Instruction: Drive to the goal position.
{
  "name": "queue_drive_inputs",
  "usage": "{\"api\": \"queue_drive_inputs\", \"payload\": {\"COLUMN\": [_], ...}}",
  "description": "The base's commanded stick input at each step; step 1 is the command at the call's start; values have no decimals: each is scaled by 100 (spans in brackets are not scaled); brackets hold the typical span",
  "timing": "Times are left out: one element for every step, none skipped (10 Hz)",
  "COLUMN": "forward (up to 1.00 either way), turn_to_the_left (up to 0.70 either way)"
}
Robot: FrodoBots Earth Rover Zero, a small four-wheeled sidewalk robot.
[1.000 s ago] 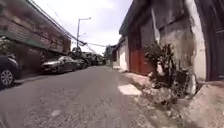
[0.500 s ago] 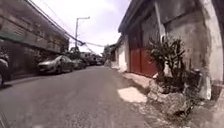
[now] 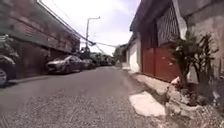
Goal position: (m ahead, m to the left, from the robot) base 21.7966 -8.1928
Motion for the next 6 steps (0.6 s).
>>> {"api": "queue_drive_inputs", "payload": {"forward": [70, 70, 70, 70, 70, 70], "turn_to_the_left": [1, 1, 1, 1, 1, 1]}}
